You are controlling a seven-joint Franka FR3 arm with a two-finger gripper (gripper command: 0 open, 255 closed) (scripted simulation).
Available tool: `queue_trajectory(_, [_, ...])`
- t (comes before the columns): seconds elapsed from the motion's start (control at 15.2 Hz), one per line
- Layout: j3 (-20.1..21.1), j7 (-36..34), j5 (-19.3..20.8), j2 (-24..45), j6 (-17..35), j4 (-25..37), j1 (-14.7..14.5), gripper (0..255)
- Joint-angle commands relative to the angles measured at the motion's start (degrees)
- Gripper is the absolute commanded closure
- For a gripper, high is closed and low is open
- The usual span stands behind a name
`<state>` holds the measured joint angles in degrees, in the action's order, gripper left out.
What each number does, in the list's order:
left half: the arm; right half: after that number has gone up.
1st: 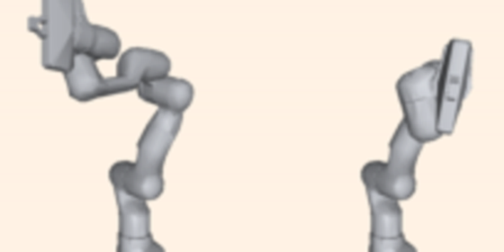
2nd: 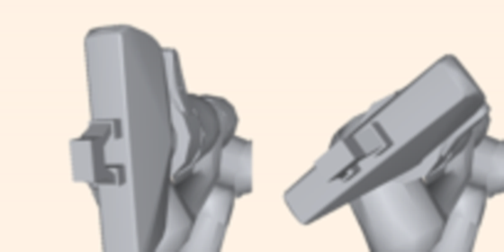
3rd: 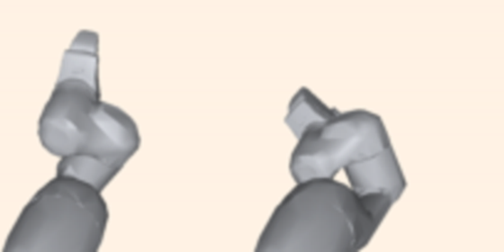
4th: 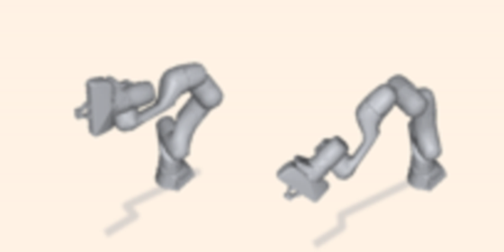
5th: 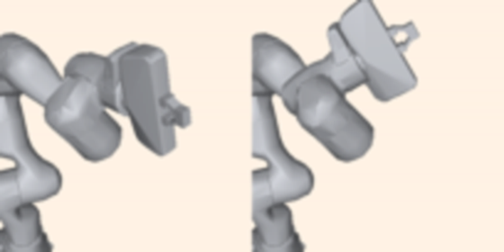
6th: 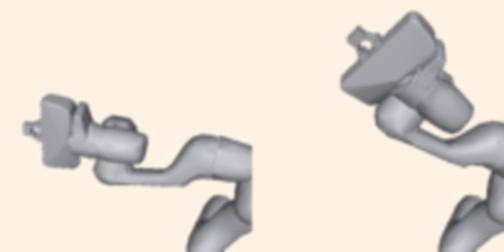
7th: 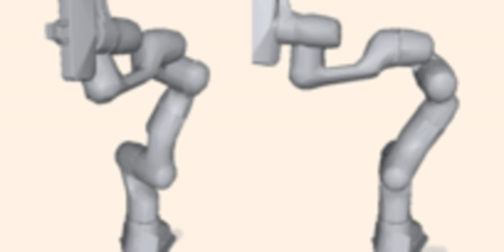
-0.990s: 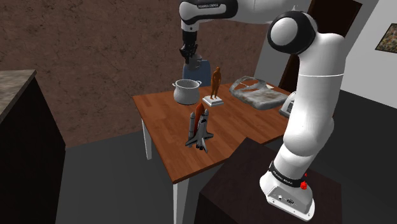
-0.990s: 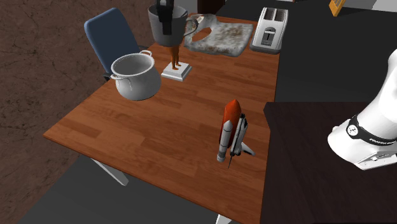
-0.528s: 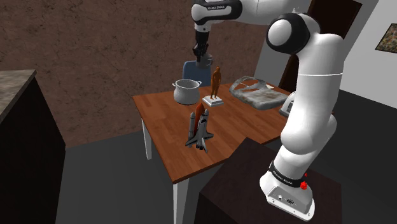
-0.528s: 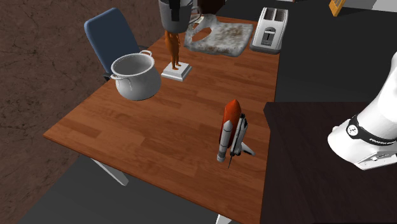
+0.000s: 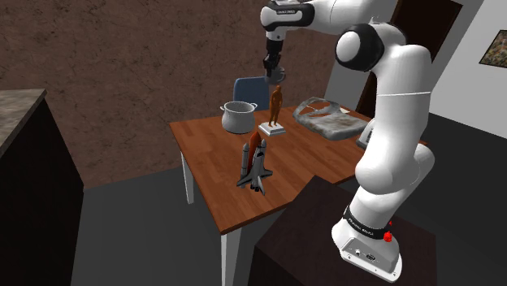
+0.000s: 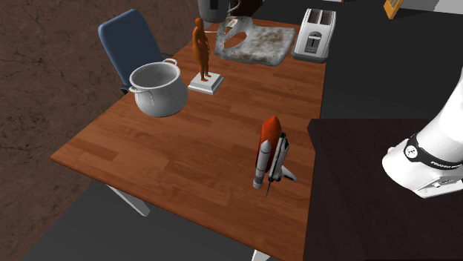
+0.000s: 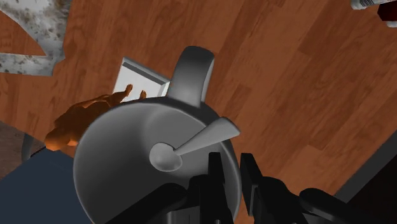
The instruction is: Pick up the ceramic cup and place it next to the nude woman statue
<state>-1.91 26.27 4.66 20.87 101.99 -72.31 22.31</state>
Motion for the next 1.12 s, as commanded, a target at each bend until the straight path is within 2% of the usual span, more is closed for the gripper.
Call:
queue_trajectory(0.0, [-0.6,2.5,-0.7,1.0,0.2,1.1,1.8,255])
queue_trajectory(0.2, [-1.6,6.8,-1.9,5.0,-1.5,7.0,5.1,255])
queue_trajectory(1.06, [-1.6,6.1,-1.6,3.3,9.5,-5.6,4.9,255])
